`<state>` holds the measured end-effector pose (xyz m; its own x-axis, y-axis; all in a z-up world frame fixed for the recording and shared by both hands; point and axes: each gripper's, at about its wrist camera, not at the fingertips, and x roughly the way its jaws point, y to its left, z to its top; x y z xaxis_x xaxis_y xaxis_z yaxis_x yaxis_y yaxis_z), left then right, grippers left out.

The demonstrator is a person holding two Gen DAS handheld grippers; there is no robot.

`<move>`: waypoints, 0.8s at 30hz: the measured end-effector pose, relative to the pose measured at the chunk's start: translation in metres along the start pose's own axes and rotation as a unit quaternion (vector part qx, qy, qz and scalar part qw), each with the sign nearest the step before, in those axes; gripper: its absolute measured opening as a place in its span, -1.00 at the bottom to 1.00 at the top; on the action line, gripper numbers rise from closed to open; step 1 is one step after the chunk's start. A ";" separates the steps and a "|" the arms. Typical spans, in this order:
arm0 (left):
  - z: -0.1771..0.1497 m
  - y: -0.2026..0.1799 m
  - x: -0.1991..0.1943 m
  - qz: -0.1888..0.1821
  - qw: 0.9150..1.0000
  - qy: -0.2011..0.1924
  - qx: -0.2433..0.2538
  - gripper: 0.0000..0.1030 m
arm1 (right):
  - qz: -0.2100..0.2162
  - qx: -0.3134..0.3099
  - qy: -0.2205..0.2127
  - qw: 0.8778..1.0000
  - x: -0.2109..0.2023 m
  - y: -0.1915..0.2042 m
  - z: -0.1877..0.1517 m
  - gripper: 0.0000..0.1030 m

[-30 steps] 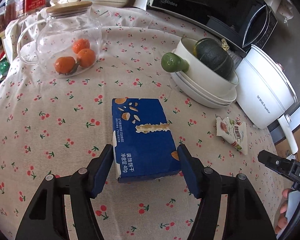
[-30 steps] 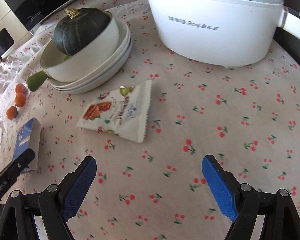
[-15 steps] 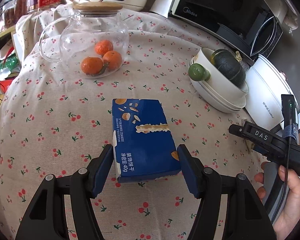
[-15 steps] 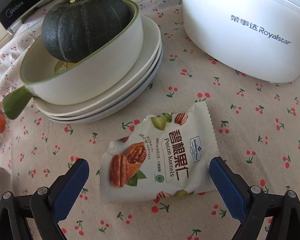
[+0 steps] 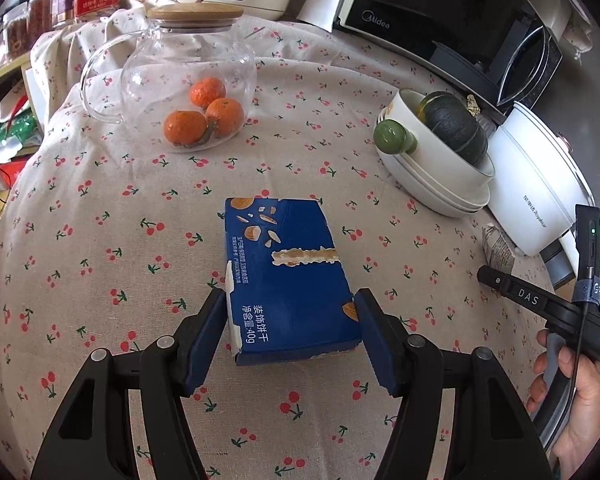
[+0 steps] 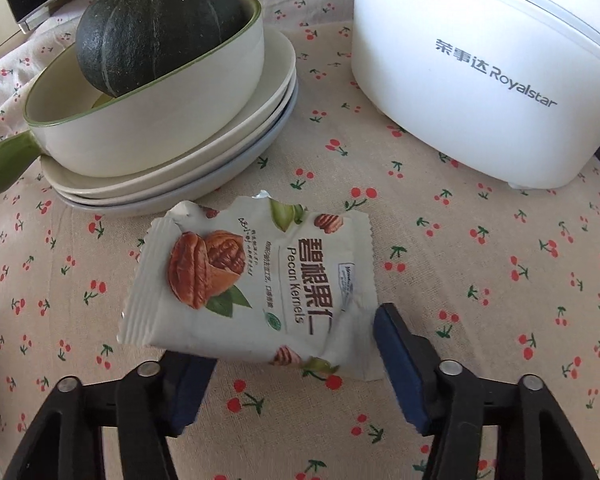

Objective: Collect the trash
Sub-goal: 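Grasp the blue snack box with the left gripper while the right grasps the pecan packet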

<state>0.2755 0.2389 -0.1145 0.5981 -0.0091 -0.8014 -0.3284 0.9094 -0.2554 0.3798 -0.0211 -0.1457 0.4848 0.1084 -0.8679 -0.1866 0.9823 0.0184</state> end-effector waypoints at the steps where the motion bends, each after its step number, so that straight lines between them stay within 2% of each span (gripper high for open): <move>1: 0.000 -0.001 -0.002 -0.002 1.000 0.000 0.000 0.31 | 0.010 -0.001 0.001 1.000 -0.004 -0.004 -0.003 -0.08; 2: -0.001 -0.002 -0.004 -0.003 1.000 0.000 0.001 0.31 | 0.018 0.000 0.002 1.000 -0.008 -0.009 -0.006 -0.19; 5: -0.005 -0.008 -0.012 -0.002 1.000 -0.001 0.011 0.31 | 0.023 -0.001 0.004 1.000 -0.021 -0.023 -0.017 -0.36; 7: -0.008 -0.012 -0.018 -0.004 1.000 0.001 0.019 0.31 | 0.028 -0.001 0.005 1.000 -0.027 -0.018 -0.025 -0.46; 11: -0.017 -0.020 -0.034 0.001 0.999 0.000 0.044 0.31 | 0.041 0.005 0.007 0.999 -0.049 -0.036 -0.045 -0.52; 15: -0.026 -0.025 -0.052 0.000 0.998 0.000 0.057 0.31 | 0.070 0.019 0.026 0.997 -0.062 -0.052 -0.051 -0.50; 16: -0.028 -0.025 -0.055 0.000 0.998 0.000 0.059 0.31 | 0.075 0.027 0.029 0.996 -0.066 -0.057 -0.053 -0.42; 20: -0.031 -0.021 -0.061 0.005 0.998 -0.001 0.058 0.31 | 0.080 0.061 0.020 0.995 -0.079 -0.062 -0.041 0.46; 22: -0.029 -0.015 -0.059 0.010 0.999 -0.003 0.051 0.31 | 0.084 0.072 0.011 0.994 -0.079 -0.056 -0.035 0.63; 24: -0.027 -0.010 -0.056 0.013 0.999 -0.004 0.046 0.31 | 0.087 0.076 0.012 0.993 -0.074 -0.045 -0.025 0.69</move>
<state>0.2258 0.2192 -0.0818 0.5967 0.0175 -0.8023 -0.2755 0.9435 -0.1843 0.3311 -0.0770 -0.0951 0.4352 0.2774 -0.8565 -0.1342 0.9607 0.2430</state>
